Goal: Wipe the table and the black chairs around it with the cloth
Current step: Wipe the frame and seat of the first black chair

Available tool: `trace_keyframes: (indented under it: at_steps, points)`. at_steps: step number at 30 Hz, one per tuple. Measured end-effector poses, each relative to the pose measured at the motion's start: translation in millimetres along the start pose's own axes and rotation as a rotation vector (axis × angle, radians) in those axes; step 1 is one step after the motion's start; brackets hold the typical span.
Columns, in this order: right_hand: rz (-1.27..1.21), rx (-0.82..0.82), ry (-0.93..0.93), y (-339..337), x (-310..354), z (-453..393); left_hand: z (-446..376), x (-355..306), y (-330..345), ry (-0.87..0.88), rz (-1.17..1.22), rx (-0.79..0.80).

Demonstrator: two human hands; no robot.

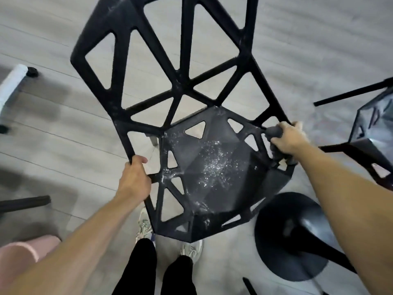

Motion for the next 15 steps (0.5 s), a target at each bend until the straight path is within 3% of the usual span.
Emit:
trace_keyframes:
  at_steps: [6, 15]
  points:
    - [-0.198, -0.020, 0.150, 64.4, -26.9, 75.4, -31.3, -12.6, -26.9, 0.036, -0.172, -0.005]
    - [-0.388, -0.011, 0.275, 139.3, -11.7, 155.2, -60.8, -10.9, -65.1, 0.141, -0.287, -0.025]
Point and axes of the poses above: each hand's wrist, its own z-axis away from the middle knuckle, its own y-axis out of the palm, x = y × z, the point moved 3 cm from there along -z, towards the middle knuckle, and after that the axes turned 8 degrees about x, right-handed, at the moved point
